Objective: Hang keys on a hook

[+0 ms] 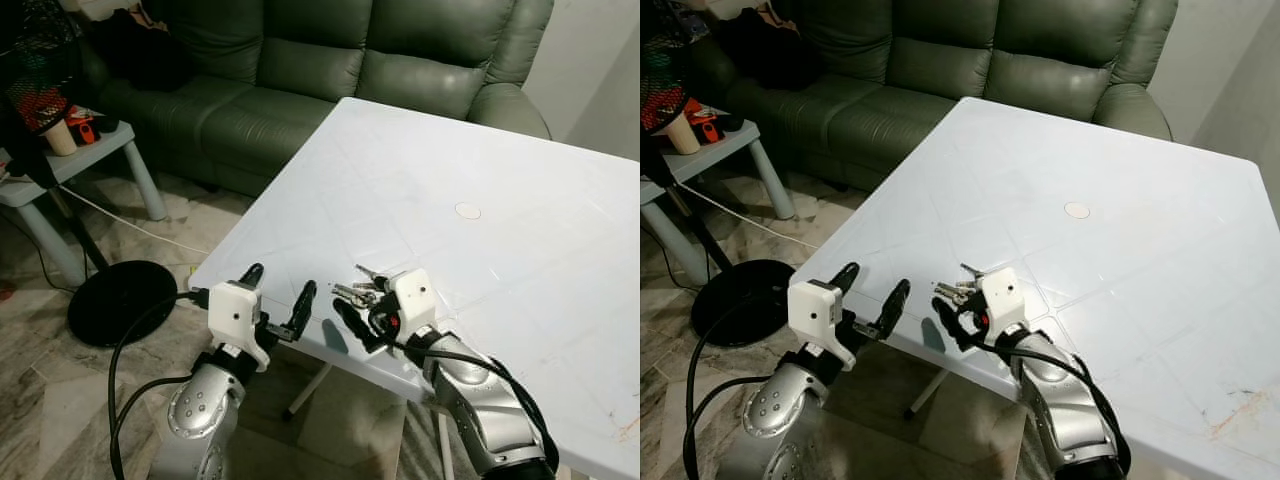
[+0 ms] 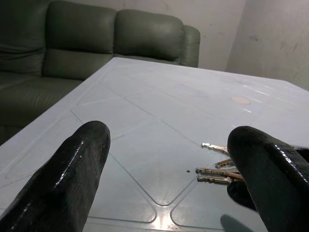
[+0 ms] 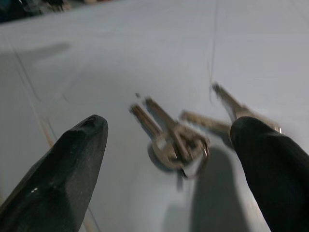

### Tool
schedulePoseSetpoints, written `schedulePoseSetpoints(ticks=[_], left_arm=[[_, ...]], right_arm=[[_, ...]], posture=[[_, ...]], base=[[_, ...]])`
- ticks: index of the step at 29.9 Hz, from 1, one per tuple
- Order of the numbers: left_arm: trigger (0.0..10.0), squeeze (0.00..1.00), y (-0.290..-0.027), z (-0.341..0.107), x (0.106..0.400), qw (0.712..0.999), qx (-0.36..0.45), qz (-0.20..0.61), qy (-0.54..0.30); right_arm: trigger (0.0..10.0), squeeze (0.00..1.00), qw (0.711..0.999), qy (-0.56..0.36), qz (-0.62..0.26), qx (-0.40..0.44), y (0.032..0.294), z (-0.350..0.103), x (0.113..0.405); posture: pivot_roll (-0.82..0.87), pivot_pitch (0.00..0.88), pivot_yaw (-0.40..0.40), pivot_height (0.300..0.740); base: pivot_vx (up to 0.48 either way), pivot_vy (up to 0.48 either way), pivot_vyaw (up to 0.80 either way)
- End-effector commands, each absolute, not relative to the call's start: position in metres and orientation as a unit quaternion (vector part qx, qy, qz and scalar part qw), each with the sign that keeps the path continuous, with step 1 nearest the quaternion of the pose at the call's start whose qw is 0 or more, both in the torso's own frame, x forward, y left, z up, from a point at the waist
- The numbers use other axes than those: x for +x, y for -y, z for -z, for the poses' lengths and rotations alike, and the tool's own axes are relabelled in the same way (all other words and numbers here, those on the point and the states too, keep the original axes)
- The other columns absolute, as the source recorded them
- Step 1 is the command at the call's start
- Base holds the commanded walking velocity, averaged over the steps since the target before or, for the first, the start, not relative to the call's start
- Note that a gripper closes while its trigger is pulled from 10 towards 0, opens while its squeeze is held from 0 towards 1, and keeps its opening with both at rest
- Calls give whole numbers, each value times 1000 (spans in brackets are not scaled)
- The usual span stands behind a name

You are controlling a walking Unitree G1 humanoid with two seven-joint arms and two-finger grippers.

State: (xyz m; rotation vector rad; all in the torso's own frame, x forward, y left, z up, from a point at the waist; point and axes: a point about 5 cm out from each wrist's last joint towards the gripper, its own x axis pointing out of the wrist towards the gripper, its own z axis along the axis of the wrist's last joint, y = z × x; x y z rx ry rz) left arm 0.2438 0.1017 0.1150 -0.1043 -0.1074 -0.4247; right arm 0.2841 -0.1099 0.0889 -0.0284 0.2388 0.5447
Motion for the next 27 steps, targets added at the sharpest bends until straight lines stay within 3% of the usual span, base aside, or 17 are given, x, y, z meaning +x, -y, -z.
schedulePoseSetpoints(ticks=[1,2,3,5,6,7,15,16,27], left_arm=[[10000,0,-101,-117,241,974,-47,214,54],[10000,0,-101,-117,241,974,-48,214,52],[10000,0,-101,-117,240,974,-48,214,51],[10000,0,-101,-117,240,974,-48,214,51],[10000,0,-101,-117,240,974,-48,214,51],[10000,0,-101,-117,240,974,-48,215,49],[10000,0,-100,-117,240,974,-48,218,48],[10000,0,-99,-118,240,973,-48,219,48],[10000,0,-100,-119,240,974,-46,218,48]], right_arm=[[10000,0,959,-114,-260,-17,113,-94,283],[7843,0,959,-119,-258,-20,115,-91,282],[4667,0,959,-123,-255,-21,117,-91,281],[4667,0,959,-123,-255,-21,118,-91,280],[1843,0,959,-125,-253,-21,120,-90,280],[0,0,960,-127,-250,-21,124,-91,279],[0,0,957,-113,-269,-12,130,-93,274],[10000,0,954,-118,-276,-14,129,-92,273],[10000,0,949,-124,-289,18,110,-94,264]], posture=[[41,88,-52,740],[40,89,-51,740],[40,89,-50,740],[40,89,-50,740],[39,90,-50,740],[37,90,-48,740],[33,86,-43,740],[33,86,-43,740],[37,84,-42,740]], base=[[0,0,0],[0,0,0],[0,0,0],[0,0,0],[0,0,0],[0,0,0],[0,0,0],[0,0,0],[0,0,0]])
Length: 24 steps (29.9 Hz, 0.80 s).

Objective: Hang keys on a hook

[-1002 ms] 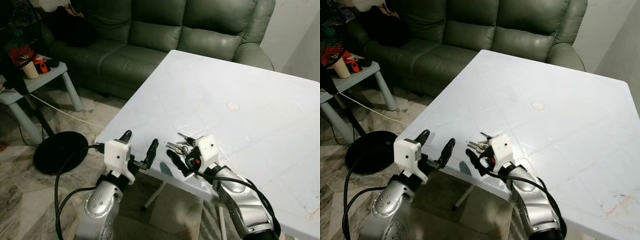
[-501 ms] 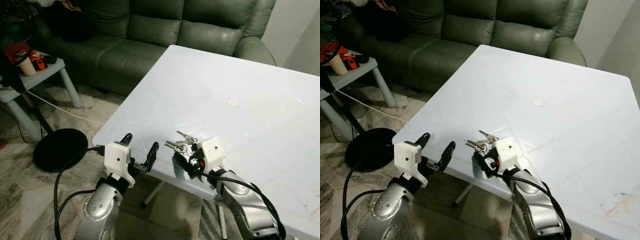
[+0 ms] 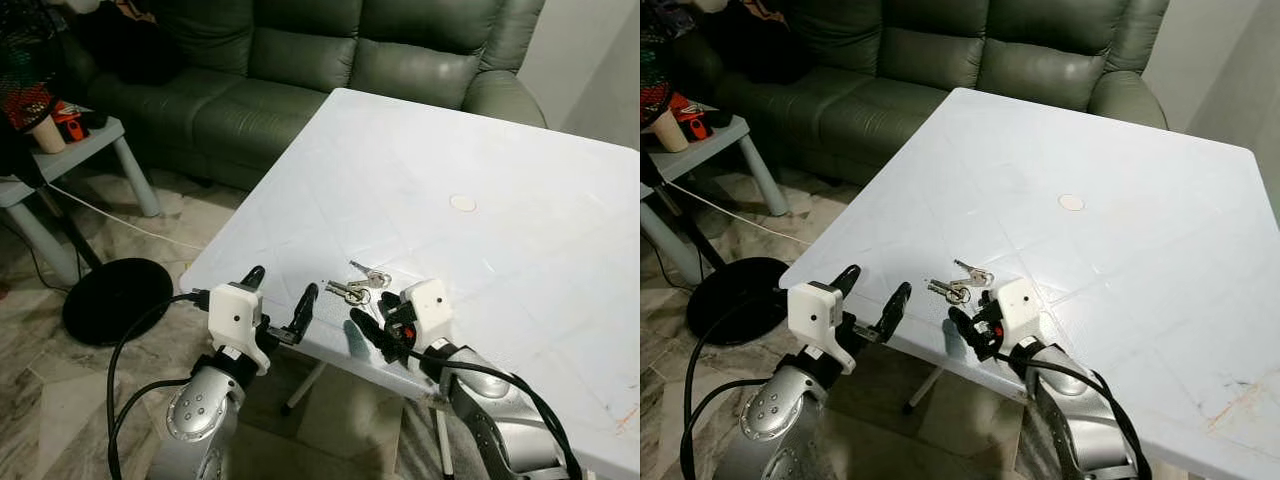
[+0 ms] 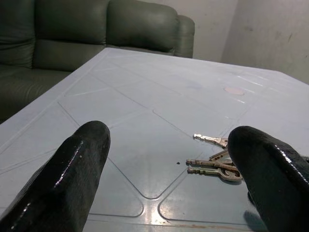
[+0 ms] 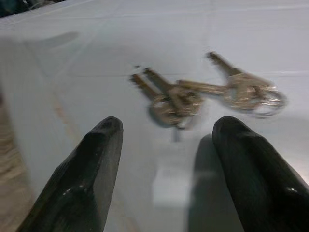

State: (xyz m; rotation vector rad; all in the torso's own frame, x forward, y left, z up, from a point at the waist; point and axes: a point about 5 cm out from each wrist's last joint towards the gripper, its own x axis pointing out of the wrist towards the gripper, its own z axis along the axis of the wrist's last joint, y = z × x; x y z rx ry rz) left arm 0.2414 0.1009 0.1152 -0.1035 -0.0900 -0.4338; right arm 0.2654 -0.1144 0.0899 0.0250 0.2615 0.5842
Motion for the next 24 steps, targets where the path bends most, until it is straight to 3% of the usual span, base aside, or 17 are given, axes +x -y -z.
schedulePoseSetpoints(ticks=[1,16,17,19,20,24], left_arm=[[10000,0,-100,-119,240,974,-46,218,48],[10000,0,-98,-118,239,974,-47,219,47],[10000,0,-98,-118,239,973,-48,219,47],[10000,0,-98,-118,239,973,-48,219,47],[10000,0,-98,-118,239,973,-48,219,47],[10000,0,-98,-118,238,973,-49,219,46]], right_arm=[[10000,0,949,-126,-288,21,108,-94,263],[10000,0,966,-127,-227,2,94,-95,266],[3882,0,967,-125,-221,8,93,-95,267],[4157,0,969,-127,-213,8,92,-96,268],[0,0,969,-127,-214,13,91,-96,267],[0,0,971,-127,-201,7,91,-95,268]], posture=[[37,84,-42,740],[40,91,-45,740],[40,91,-45,740],[40,91,-45,740],[41,92,-45,740],[41,92,-45,740]], base=[[0,0,0],[0,0,0],[0,0,0],[0,0,0],[0,0,0],[0,0,0]])
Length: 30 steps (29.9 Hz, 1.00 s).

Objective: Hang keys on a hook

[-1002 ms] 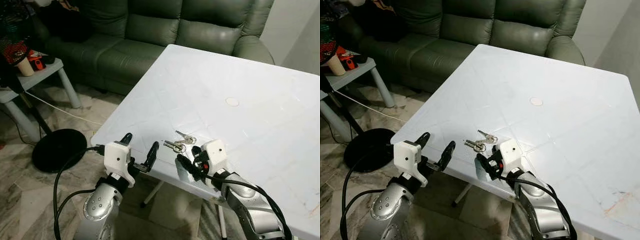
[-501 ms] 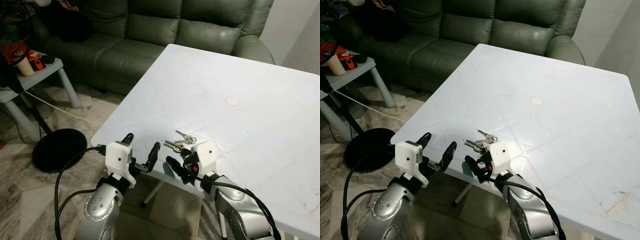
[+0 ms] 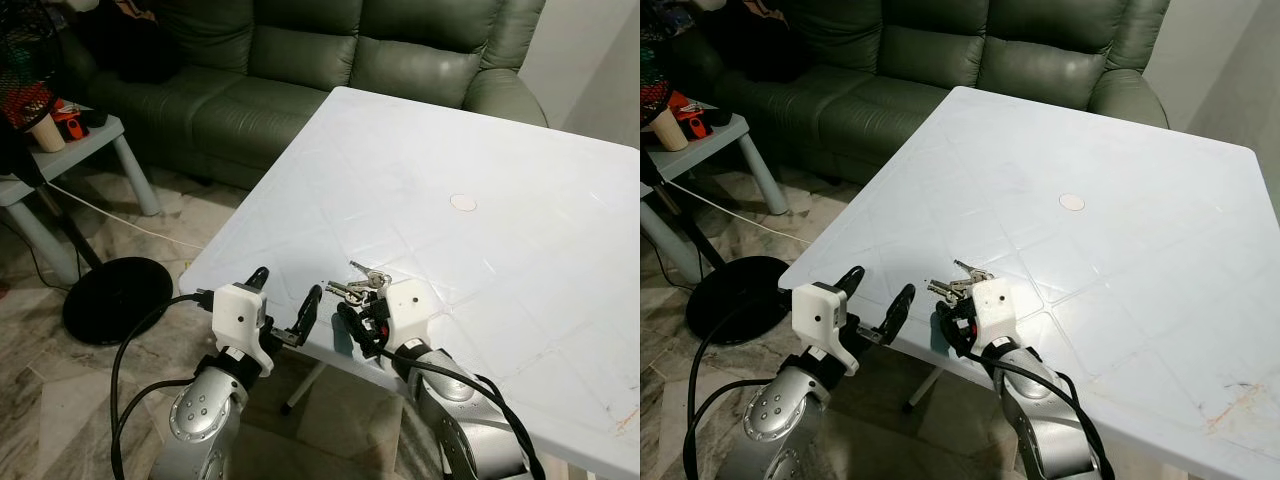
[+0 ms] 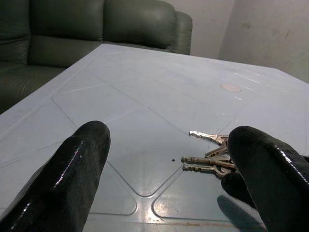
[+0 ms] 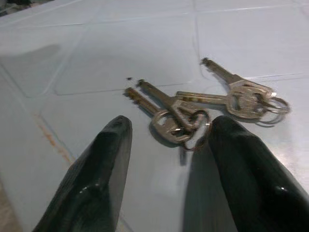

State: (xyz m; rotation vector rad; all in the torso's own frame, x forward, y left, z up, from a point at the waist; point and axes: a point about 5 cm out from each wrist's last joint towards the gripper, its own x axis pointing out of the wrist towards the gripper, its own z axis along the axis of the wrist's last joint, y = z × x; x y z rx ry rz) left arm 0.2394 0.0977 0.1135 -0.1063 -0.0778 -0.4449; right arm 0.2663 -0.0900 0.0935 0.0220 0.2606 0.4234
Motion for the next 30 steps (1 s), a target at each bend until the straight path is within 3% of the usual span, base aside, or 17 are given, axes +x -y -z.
schedulePoseSetpoints(ticks=[1,30], left_arm=[[10000,0,-98,-118,238,973,-49,219,46],[10000,0,-94,-119,236,972,-54,223,44]], right_arm=[[0,0,972,-123,-200,6,92,-96,268],[0,0,978,-113,-178,8,94,-98,269]], posture=[[41,96,-45,740],[42,102,-44,740]], base=[[0,0,0],[0,0,0]])
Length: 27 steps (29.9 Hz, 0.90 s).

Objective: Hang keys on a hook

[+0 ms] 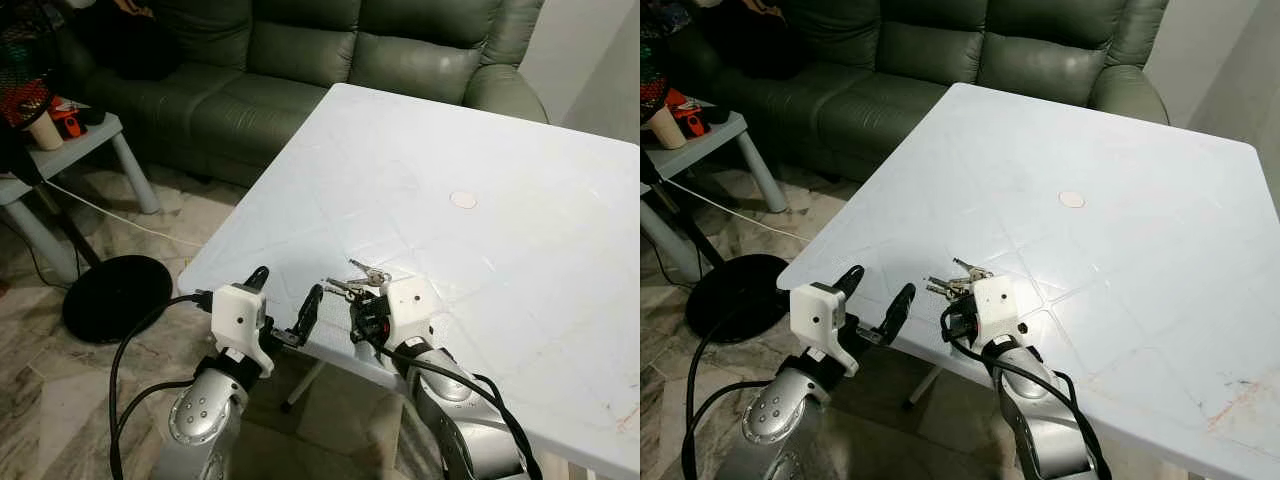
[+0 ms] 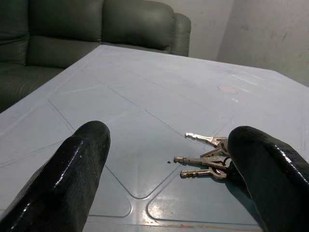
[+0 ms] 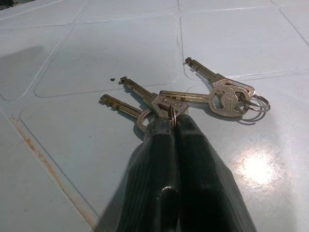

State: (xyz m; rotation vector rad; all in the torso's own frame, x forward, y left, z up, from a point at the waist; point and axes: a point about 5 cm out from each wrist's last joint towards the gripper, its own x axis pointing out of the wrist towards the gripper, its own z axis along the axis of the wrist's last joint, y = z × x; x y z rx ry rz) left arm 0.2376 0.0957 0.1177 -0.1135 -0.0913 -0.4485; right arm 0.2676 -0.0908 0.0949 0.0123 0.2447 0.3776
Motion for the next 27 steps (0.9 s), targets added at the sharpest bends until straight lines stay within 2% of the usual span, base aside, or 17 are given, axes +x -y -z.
schedulePoseSetpoints(ticks=[1,2,3,4,5,6,7,16,22,24,25,27], left_arm=[[10000,0,-94,-119,235,972,-55,223,44],[10000,0,-94,-118,235,972,-55,223,44],[10000,0,-94,-118,235,972,-55,224,43],[10000,0,-94,-118,235,972,-55,224,43],[10000,0,-94,-119,235,972,-55,224,43],[10000,0,-94,-119,235,972,-55,224,43],[10000,0,-93,-119,235,972,-55,224,43],[10000,0,-93,-118,234,972,-55,226,43],[10000,0,-93,-119,234,971,-55,227,43],[10000,0,-93,-119,234,971,-54,227,44],[10000,0,-93,-119,234,971,-54,228,44],[10000,0,-93,-119,234,971,-54,228,44]], right_arm=[[0,0,978,-110,-177,6,95,-98,269],[0,0,978,-110,-177,4,95,-98,269],[1216,0,978,-109,-177,3,96,-98,269],[1216,0,978,-108,-178,2,96,-98,269],[2431,0,979,-103,-177,-4,96,-99,270],[2431,0,979,-103,-177,-4,96,-99,270],[10000,0,979,-101,-177,-8,97,-99,270],[10000,0,980,-85,-177,-19,98,-99,273],[10000,0,976,-104,-185,-56,98,-90,270],[10000,0,976,-113,-185,-33,98,-88,269],[10000,1000,976,-111,-181,-39,100,-88,269],[10000,1000,976,-119,-182,-22,100,-86,269]], posture=[[42,102,-44,740],[42,102,-44,740],[42,102,-44,740],[42,102,-44,740],[40,104,-44,740],[40,104,-44,740],[41,104,-44,740],[42,101,-42,740],[41,99,-41,740],[42,98,-41,740],[42,98,-41,740],[41,98,-40,740]], base=[[0,0,0],[0,0,0],[0,0,0],[0,0,0],[0,0,0],[0,0,0],[0,0,0],[0,0,0],[0,0,0],[0,0,0],[0,0,0],[0,0,0]])
